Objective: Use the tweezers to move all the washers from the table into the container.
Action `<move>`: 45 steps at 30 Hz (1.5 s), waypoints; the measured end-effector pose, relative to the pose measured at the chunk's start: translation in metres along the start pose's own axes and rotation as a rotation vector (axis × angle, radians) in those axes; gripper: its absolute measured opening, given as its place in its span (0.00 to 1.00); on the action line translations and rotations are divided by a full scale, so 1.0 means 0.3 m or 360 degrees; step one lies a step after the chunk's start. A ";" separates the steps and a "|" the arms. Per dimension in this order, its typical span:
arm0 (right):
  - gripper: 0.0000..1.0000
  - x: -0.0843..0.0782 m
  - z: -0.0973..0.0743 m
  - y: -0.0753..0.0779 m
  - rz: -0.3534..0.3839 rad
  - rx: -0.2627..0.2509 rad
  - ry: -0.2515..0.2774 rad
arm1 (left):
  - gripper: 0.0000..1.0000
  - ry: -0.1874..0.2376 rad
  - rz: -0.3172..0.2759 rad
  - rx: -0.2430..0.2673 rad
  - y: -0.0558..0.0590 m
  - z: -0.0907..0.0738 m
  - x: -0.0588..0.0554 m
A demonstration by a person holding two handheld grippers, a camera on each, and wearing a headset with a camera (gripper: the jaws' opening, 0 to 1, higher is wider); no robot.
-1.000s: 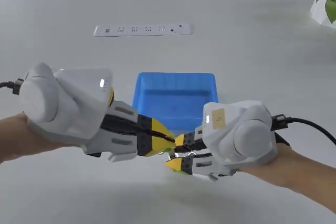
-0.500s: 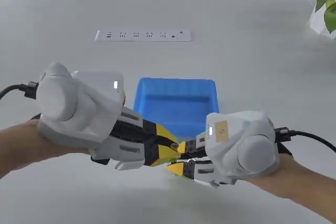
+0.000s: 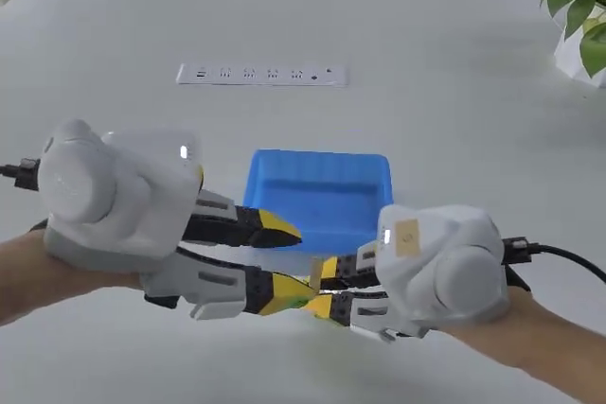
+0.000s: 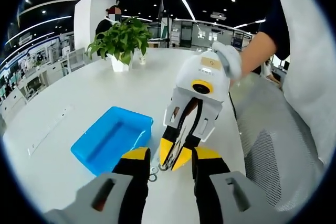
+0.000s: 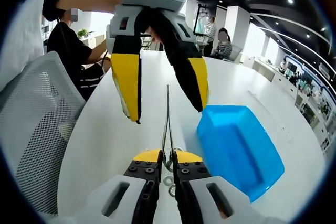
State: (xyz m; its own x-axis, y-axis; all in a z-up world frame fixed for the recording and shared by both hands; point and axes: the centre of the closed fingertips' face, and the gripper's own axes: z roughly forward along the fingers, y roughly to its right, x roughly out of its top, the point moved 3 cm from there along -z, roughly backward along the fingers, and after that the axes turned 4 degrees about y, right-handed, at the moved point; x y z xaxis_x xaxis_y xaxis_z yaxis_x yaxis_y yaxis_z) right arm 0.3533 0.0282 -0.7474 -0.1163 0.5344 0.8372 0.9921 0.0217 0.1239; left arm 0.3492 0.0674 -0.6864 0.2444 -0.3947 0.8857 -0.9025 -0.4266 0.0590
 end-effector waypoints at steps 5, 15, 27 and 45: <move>0.09 0.023 -0.033 0.000 -0.0053 -0.0015 -0.0005 | 0.54 -0.0005 -0.0073 0.0149 -0.011 -0.037 -0.045; 0.09 0.147 -0.113 0.043 -0.0124 -0.0094 0.0085 | 0.68 0.0102 -0.0129 0.0334 0.008 -0.122 -0.064; 0.09 0.260 -0.167 0.186 -0.0209 -0.0216 0.0153 | 0.85 0.0207 -0.0197 0.0490 -0.036 -0.179 -0.055; 0.09 0.198 -0.059 0.378 -0.0185 -0.0252 0.0073 | 0.85 0.0218 -0.0301 0.0587 -0.081 -0.224 -0.097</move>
State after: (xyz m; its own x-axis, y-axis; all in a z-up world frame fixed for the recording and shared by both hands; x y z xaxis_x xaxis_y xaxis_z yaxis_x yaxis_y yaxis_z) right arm 0.4579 0.0472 -0.6742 -0.2350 0.4969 0.8354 0.9523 -0.0544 0.3002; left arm 0.3403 0.1439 -0.6826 0.3218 -0.1808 0.9294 -0.6532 -0.7530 0.0797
